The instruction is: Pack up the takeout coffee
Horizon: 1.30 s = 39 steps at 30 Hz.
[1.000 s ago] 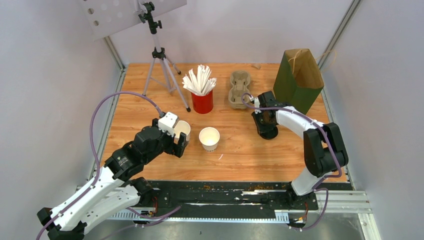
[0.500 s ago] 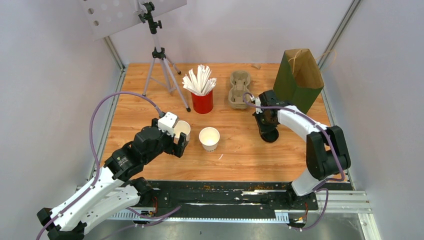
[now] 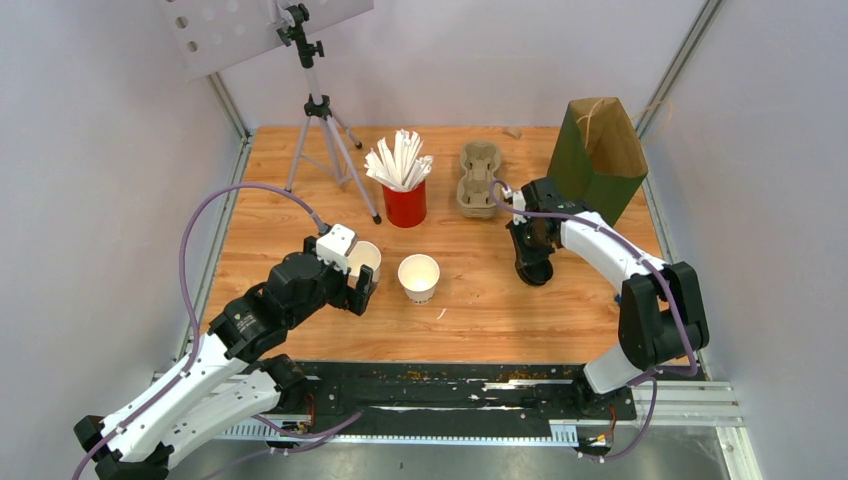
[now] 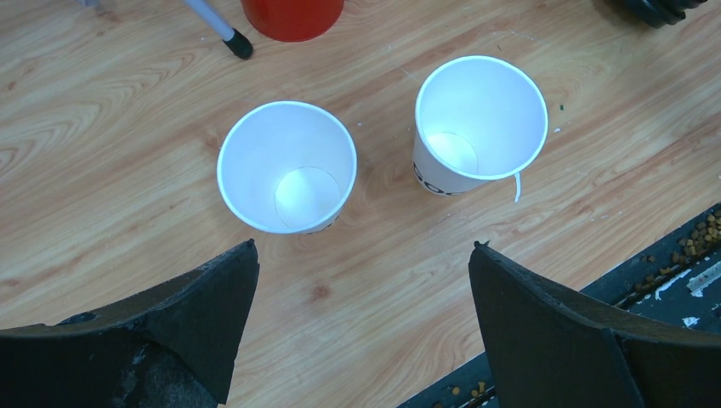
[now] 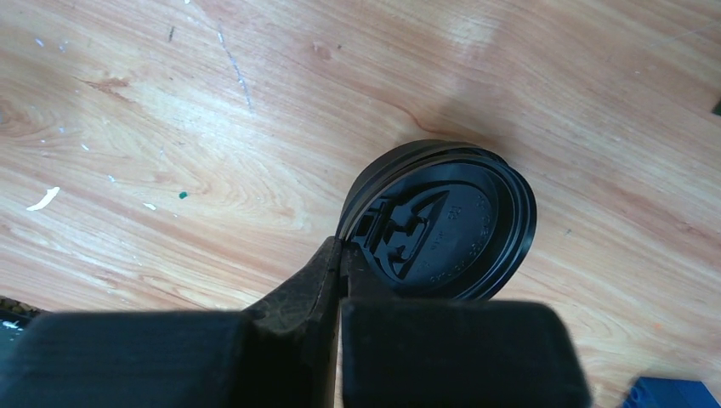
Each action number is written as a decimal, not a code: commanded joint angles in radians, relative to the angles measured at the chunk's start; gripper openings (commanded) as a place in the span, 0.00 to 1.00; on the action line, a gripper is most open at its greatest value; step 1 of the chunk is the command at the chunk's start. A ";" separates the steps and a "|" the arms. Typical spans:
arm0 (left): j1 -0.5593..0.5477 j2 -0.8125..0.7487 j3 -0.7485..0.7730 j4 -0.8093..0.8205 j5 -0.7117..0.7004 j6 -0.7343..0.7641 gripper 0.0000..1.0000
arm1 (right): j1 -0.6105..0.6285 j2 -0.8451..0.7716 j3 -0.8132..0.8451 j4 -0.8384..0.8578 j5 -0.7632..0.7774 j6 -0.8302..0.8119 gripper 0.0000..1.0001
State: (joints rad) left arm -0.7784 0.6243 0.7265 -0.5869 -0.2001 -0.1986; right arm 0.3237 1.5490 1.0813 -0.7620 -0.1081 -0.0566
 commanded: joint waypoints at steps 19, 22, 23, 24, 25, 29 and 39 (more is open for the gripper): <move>-0.002 0.014 0.010 0.024 0.008 0.009 1.00 | -0.031 -0.022 -0.064 0.086 -0.103 0.044 0.08; -0.002 0.014 0.010 0.023 0.007 0.008 1.00 | -0.035 -0.023 -0.066 0.087 -0.126 0.037 0.00; -0.002 0.014 0.011 0.024 0.008 0.008 1.00 | -0.037 -0.023 -0.066 0.089 -0.130 0.038 0.00; -0.002 0.014 0.010 0.022 0.008 0.008 1.00 | -0.037 -0.023 -0.066 0.089 -0.129 0.041 0.00; -0.002 0.013 0.010 0.022 0.009 0.008 1.00 | -0.038 -0.025 -0.066 0.089 -0.126 0.044 0.00; -0.002 0.011 0.011 0.022 0.009 0.008 1.00 | -0.038 -0.037 -0.068 0.087 -0.139 0.034 0.00; -0.002 0.012 0.008 0.031 -0.013 0.001 1.00 | -0.037 -0.130 0.009 -0.010 -0.225 0.141 0.00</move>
State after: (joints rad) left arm -0.7784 0.6388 0.7265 -0.5869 -0.1940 -0.1989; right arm 0.2909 1.5146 1.0290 -0.7471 -0.2558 0.0120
